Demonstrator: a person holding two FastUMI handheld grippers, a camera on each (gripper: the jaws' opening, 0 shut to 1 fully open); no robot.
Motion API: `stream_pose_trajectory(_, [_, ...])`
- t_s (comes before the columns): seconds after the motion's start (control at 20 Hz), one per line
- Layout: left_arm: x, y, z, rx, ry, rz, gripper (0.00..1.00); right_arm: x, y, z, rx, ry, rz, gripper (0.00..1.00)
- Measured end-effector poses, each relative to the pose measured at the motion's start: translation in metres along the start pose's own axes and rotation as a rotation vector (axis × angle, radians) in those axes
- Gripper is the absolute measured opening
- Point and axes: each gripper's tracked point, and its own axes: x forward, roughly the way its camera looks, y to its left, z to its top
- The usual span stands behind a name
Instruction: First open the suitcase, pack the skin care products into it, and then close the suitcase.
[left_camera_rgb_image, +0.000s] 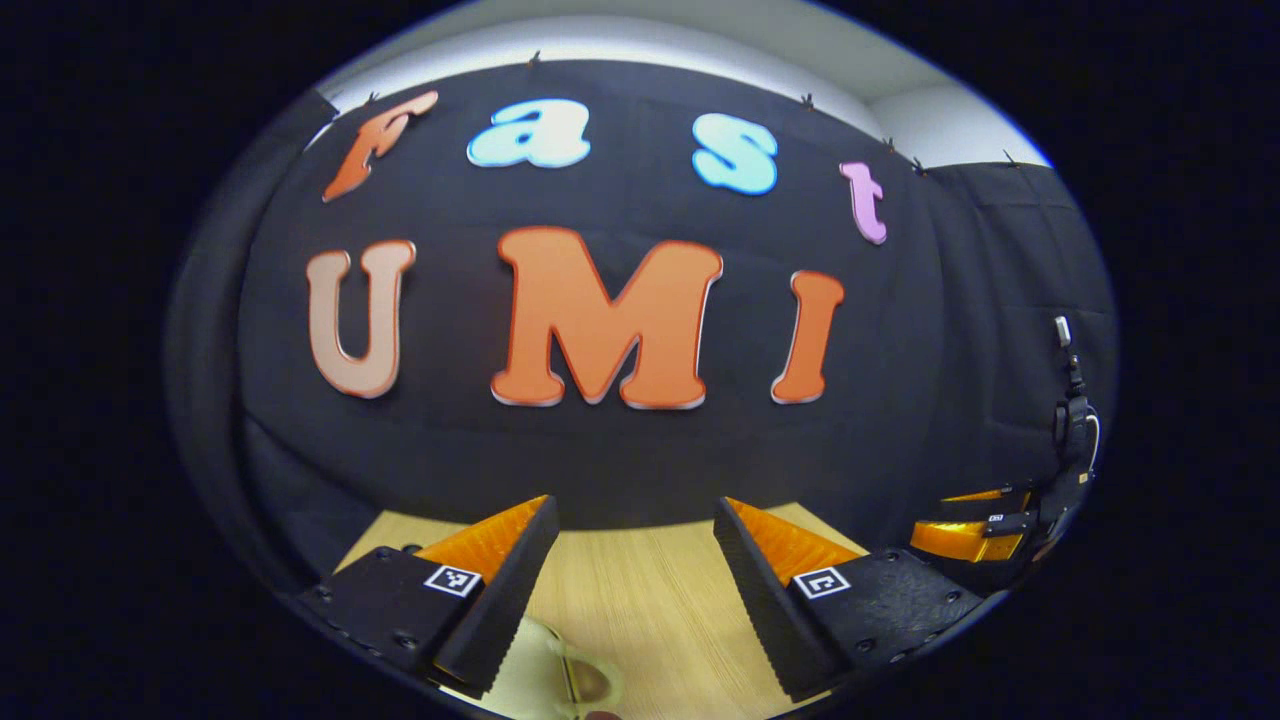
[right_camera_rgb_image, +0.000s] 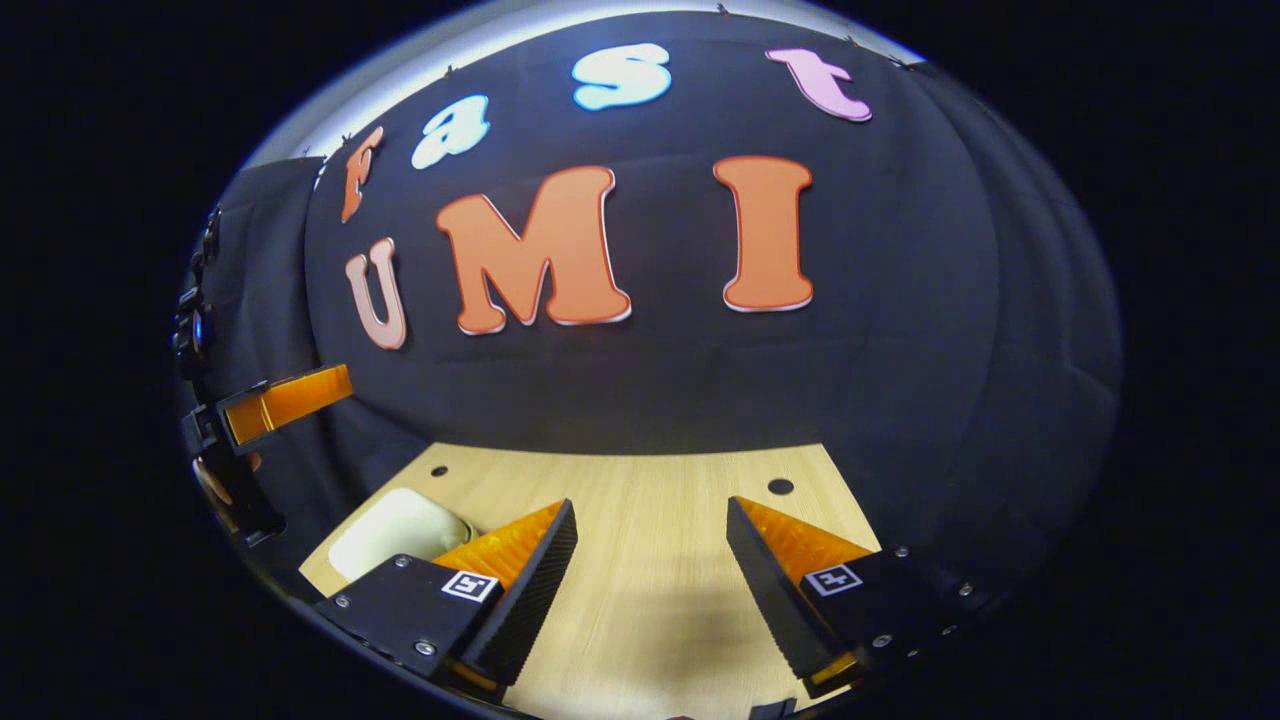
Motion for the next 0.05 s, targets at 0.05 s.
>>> stream_pose_trajectory(0.05, [0.0028, 0.0004, 0.0035, 0.0, -0.056, 0.007, 0.97, -0.0037, 0.0037, 0.0056, -0.011, -0.031, -0.004, 0.96])
